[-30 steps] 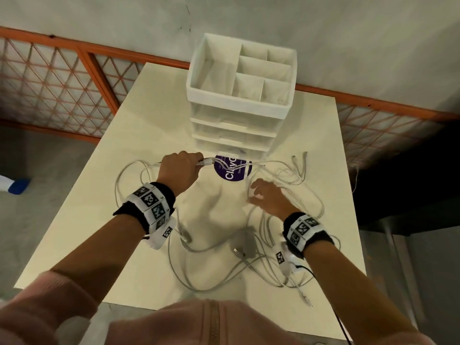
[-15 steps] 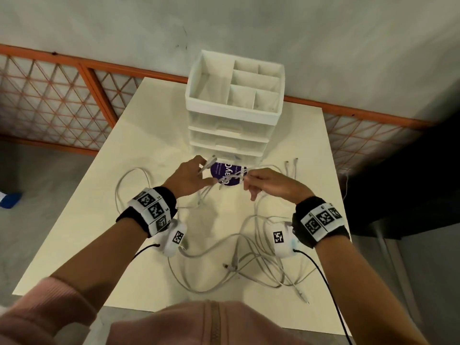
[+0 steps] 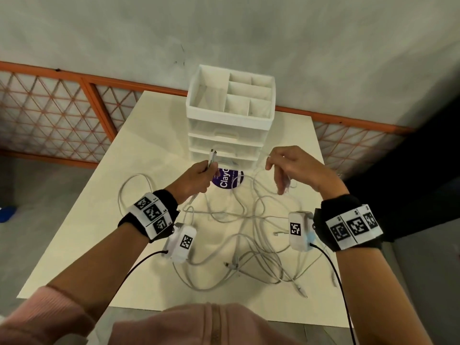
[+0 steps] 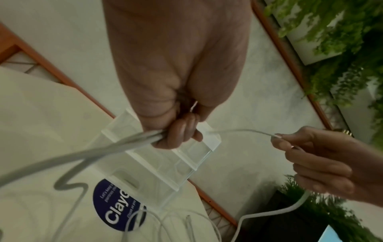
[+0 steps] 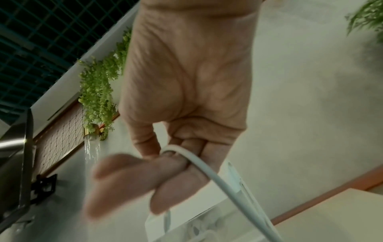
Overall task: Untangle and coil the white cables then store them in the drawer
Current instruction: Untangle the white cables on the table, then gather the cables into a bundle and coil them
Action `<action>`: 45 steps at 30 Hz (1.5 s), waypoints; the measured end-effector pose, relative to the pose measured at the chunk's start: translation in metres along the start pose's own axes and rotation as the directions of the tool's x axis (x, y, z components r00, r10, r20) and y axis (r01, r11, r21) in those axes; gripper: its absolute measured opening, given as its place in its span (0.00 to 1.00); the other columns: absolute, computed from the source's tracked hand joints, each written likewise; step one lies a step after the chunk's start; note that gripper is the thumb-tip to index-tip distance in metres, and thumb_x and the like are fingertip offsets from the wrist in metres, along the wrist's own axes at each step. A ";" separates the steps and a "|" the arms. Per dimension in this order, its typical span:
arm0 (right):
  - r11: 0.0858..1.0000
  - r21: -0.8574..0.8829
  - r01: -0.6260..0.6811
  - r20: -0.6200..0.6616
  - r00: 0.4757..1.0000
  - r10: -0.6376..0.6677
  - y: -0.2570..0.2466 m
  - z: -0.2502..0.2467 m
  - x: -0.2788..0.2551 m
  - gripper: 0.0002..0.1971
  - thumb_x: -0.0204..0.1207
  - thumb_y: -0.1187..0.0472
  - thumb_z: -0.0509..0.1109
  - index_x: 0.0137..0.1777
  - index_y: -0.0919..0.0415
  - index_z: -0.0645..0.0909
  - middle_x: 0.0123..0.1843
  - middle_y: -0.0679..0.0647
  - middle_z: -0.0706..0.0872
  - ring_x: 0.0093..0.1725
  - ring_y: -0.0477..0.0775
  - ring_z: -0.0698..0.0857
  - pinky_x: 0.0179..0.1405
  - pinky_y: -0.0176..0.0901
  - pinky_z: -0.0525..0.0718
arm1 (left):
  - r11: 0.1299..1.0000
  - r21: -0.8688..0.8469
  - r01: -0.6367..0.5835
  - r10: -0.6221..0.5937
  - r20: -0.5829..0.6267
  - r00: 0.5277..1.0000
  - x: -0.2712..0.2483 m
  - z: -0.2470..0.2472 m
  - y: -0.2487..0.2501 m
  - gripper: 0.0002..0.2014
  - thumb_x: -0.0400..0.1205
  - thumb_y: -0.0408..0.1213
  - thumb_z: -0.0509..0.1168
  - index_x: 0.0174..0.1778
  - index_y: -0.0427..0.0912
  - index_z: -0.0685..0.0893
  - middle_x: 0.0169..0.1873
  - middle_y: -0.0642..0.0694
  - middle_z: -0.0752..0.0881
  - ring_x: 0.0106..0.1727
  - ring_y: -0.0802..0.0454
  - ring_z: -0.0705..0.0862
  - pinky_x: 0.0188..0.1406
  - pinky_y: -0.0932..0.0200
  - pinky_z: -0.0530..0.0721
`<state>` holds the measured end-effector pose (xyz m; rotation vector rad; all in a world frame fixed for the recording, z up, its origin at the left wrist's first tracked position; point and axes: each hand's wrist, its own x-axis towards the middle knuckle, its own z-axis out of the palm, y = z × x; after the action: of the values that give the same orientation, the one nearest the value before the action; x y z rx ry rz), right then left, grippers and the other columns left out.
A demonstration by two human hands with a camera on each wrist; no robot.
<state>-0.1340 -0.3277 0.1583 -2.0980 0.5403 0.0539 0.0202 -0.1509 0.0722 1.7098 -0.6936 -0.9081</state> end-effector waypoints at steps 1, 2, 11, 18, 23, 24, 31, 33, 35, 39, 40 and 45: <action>0.998 0.059 0.022 0.019 1.000 -0.023 -0.001 0.003 -0.001 0.12 0.84 0.63 0.56 0.41 0.63 0.78 0.21 0.57 0.85 0.22 0.56 0.85 0.25 0.38 0.80 | 0.998 -0.062 0.002 -0.001 0.015 1.000 -0.001 0.002 0.001 0.15 0.89 0.42 0.49 0.41 0.41 0.74 0.27 0.51 0.63 0.23 0.60 0.63 0.25 0.67 0.65; 0.994 0.103 0.040 0.057 0.997 -0.046 -0.003 0.006 -0.003 0.11 0.85 0.63 0.56 0.43 0.63 0.77 0.24 0.58 0.87 0.26 0.57 0.87 0.27 0.36 0.81 | 0.993 -0.118 -0.001 0.004 0.025 1.000 -0.002 0.005 0.002 0.15 0.89 0.41 0.47 0.41 0.41 0.74 0.27 0.51 0.64 0.24 0.60 0.64 0.25 0.69 0.65; 0.999 -0.004 0.040 0.355 0.934 -0.036 0.012 0.058 0.005 0.08 0.84 0.64 0.60 0.50 0.71 0.73 0.37 0.61 0.88 0.39 0.60 0.88 0.49 0.46 0.85 | 0.852 -0.524 -0.017 0.045 0.040 0.998 -0.008 0.016 0.021 0.19 0.89 0.38 0.46 0.39 0.38 0.77 0.32 0.46 0.89 0.35 0.54 0.89 0.39 0.61 0.88; 0.992 -0.097 0.086 0.381 0.924 -0.043 0.014 0.073 0.014 0.06 0.81 0.60 0.66 0.44 0.61 0.79 0.38 0.60 0.89 0.35 0.50 0.87 0.37 0.32 0.81 | 0.780 -0.626 0.019 0.022 0.057 0.998 -0.015 0.022 0.032 0.17 0.89 0.38 0.48 0.41 0.38 0.78 0.23 0.50 0.84 0.37 0.53 0.90 0.42 0.61 0.89; 0.995 -0.055 0.078 0.292 0.955 -0.058 0.009 0.083 0.023 0.09 0.73 0.49 0.74 0.40 0.46 0.75 0.32 0.45 0.76 0.27 0.39 0.77 0.28 0.36 0.74 | 0.704 -0.710 0.008 0.080 0.091 0.993 -0.019 0.028 0.051 0.17 0.89 0.40 0.48 0.37 0.41 0.73 0.21 0.51 0.74 0.29 0.54 0.83 0.49 0.57 0.86; 0.996 -0.007 0.090 0.296 0.951 -0.084 0.008 0.085 0.024 0.09 0.74 0.49 0.73 0.39 0.47 0.76 0.32 0.44 0.75 0.26 0.38 0.76 0.28 0.36 0.72 | 0.700 -0.714 -0.003 0.095 0.089 0.991 -0.020 0.028 0.054 0.17 0.89 0.40 0.48 0.37 0.41 0.73 0.21 0.51 0.74 0.28 0.54 0.82 0.46 0.57 0.88; 0.971 -0.112 0.211 0.343 0.925 -0.161 0.026 0.085 0.030 0.10 0.78 0.55 0.70 0.40 0.59 0.87 0.44 0.49 0.75 0.41 0.39 0.73 0.42 0.29 0.71 | 0.745 -0.644 -0.174 0.164 -0.075 0.983 -0.018 0.005 0.056 0.17 0.89 0.41 0.46 0.35 0.45 0.70 0.19 0.57 0.64 0.18 0.62 0.61 0.19 0.70 0.64; 0.962 -0.223 0.158 0.232 0.967 -0.105 0.045 0.072 0.035 0.12 0.75 0.54 0.72 0.40 0.63 0.88 0.42 0.46 0.71 0.43 0.39 0.73 0.45 0.28 0.70 | 0.725 -0.649 -0.232 0.184 -0.142 0.973 -0.022 -0.009 0.060 0.17 0.89 0.39 0.46 0.34 0.45 0.69 0.17 0.57 0.64 0.17 0.63 0.59 0.18 0.69 0.58; 0.954 -0.297 0.045 0.111 0.994 -0.012 0.067 0.055 0.036 0.12 0.74 0.50 0.73 0.34 0.58 0.86 0.40 0.46 0.70 0.43 0.42 0.74 0.49 0.36 0.69 | 0.730 -0.613 -0.301 0.205 -0.223 0.953 -0.026 -0.025 0.067 0.17 0.88 0.37 0.45 0.33 0.46 0.69 0.17 0.57 0.63 0.17 0.62 0.58 0.17 0.68 0.55; 0.950 -0.314 0.003 -0.056 0.998 -0.022 0.085 0.029 0.035 0.17 0.75 0.53 0.72 0.24 0.46 0.78 0.38 0.48 0.69 0.45 0.51 0.75 0.44 0.34 0.67 | 0.819 -0.442 -0.366 0.229 -0.334 0.914 -0.034 -0.047 0.072 0.19 0.86 0.46 0.52 0.28 0.48 0.67 0.18 0.57 0.61 0.20 0.58 0.55 0.18 0.65 0.55; 0.954 -0.300 0.005 -0.074 0.997 -0.029 0.081 0.025 0.034 0.18 0.76 0.53 0.72 0.23 0.48 0.78 0.37 0.46 0.69 0.42 0.50 0.75 0.39 0.32 0.68 | 0.874 -0.325 -0.360 0.247 -0.341 0.907 -0.035 -0.046 0.069 0.20 0.85 0.48 0.56 0.27 0.49 0.67 0.18 0.57 0.61 0.20 0.58 0.55 0.19 0.64 0.56; 0.975 -0.195 0.111 0.093 0.991 -0.094 0.035 0.024 0.029 0.17 0.79 0.52 0.68 0.35 0.64 0.84 0.25 0.44 0.80 0.23 0.38 0.77 0.28 0.27 0.72 | 0.899 0.377 -0.221 0.258 -0.051 0.965 -0.028 -0.010 0.048 0.26 0.66 0.48 0.79 0.58 0.48 0.82 0.40 0.54 0.85 0.36 0.55 0.81 0.39 0.63 0.78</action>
<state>-0.1177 -0.3346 0.1102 -2.3051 0.3891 0.1405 0.0123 -0.1378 0.1266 1.9291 -1.0323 -0.5358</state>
